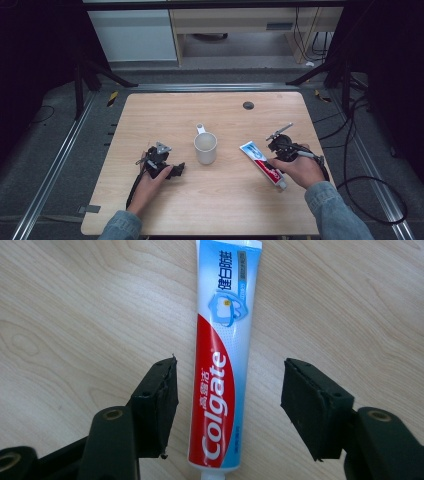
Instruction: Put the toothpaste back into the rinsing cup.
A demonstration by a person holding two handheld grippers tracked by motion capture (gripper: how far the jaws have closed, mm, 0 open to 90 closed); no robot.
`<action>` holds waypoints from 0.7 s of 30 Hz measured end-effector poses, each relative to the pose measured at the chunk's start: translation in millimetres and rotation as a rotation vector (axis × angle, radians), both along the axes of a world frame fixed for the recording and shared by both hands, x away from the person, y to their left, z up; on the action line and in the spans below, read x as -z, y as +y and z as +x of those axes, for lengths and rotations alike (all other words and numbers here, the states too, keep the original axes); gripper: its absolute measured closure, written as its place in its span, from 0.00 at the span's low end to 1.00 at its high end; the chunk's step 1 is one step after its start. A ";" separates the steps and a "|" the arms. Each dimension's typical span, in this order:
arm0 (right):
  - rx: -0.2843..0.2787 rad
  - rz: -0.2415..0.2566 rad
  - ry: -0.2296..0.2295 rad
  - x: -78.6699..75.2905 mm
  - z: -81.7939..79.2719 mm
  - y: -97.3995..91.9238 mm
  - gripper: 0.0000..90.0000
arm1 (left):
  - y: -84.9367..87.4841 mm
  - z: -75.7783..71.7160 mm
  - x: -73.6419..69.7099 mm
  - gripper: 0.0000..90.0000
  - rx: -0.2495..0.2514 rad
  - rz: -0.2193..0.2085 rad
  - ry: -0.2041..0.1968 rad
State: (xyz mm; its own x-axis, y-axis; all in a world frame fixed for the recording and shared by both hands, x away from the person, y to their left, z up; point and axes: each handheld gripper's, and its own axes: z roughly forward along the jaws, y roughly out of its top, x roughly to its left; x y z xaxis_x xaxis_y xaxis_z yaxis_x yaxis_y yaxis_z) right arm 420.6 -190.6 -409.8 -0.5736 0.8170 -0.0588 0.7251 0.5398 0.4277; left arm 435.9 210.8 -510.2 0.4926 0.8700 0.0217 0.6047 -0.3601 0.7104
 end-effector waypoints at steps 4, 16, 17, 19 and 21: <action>0.002 0.002 0.023 4.1 6.2 4.2 0.45 | 0.0 0.0 0.0 0.00 0.000 0.000 0.000; 0.016 -0.012 0.077 16.6 26.9 19.7 0.43 | 0.0 0.0 0.0 0.00 0.000 0.000 0.000; 0.016 -0.012 0.077 16.6 26.9 19.7 0.43 | 0.0 0.0 0.0 0.00 0.000 0.000 0.000; 0.015 -0.015 0.088 19.7 30.4 21.5 0.43 | 0.0 0.0 0.0 0.00 0.000 0.000 0.000; 0.018 -0.016 0.093 22.0 33.1 23.5 0.43 | 0.0 0.0 0.0 0.00 0.000 0.000 0.000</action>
